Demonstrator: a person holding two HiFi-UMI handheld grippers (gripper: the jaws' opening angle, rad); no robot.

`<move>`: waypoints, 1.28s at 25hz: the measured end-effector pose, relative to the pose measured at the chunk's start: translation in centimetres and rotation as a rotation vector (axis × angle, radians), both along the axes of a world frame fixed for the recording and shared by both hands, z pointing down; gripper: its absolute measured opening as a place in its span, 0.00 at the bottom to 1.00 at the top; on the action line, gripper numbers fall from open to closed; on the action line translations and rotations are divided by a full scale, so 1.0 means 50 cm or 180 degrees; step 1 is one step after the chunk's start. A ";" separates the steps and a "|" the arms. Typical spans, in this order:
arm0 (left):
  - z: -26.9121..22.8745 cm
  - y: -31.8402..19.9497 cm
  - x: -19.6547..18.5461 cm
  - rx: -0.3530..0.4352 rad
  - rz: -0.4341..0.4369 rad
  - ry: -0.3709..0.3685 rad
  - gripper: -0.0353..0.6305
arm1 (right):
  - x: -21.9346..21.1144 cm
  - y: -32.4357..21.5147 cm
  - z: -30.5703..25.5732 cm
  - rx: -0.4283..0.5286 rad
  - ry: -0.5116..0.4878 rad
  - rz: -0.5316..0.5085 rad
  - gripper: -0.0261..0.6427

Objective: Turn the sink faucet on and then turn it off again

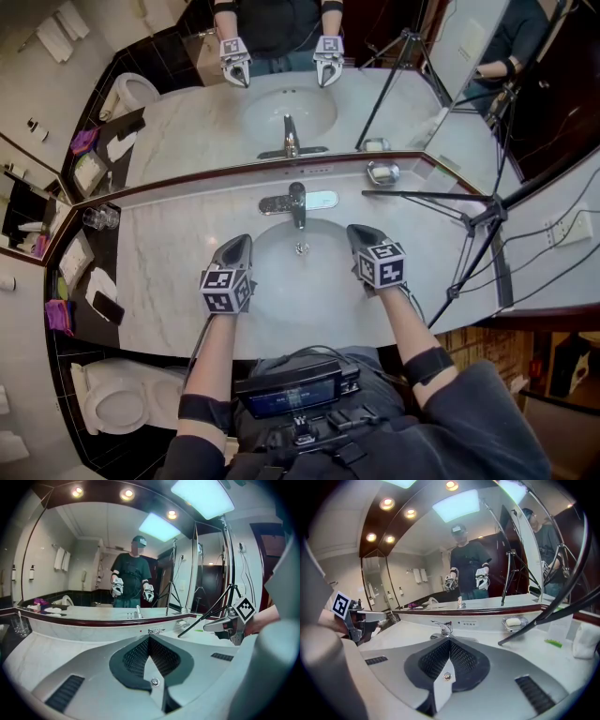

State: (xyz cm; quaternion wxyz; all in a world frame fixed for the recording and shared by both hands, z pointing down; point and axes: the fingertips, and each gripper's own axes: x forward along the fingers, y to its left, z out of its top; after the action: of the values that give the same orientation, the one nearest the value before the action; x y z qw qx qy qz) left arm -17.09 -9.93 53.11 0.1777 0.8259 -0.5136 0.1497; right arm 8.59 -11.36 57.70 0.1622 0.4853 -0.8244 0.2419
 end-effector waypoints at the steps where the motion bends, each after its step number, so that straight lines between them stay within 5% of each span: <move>1: 0.001 -0.001 0.000 -0.0003 -0.0002 -0.0001 0.05 | -0.003 -0.005 0.002 0.0048 0.0109 -0.0053 0.07; 6: 0.007 -0.006 0.000 -0.0010 -0.0018 -0.0011 0.05 | -0.032 -0.042 -0.002 0.0299 0.0679 -0.0348 0.08; 20: 0.026 -0.015 -0.035 -0.0047 -0.0164 -0.0036 0.05 | -0.172 -0.144 0.045 0.1074 0.2269 -0.1705 0.31; 32: 0.054 -0.010 -0.068 -0.0135 -0.0331 -0.0057 0.05 | -0.279 -0.197 0.091 0.1722 0.3263 -0.2586 0.31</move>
State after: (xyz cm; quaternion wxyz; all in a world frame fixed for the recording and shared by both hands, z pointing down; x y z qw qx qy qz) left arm -20.49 -10.41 55.79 0.1981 0.7928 -0.5541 0.1585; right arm -5.38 -21.22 62.23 0.4810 0.2153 -0.7913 -0.3101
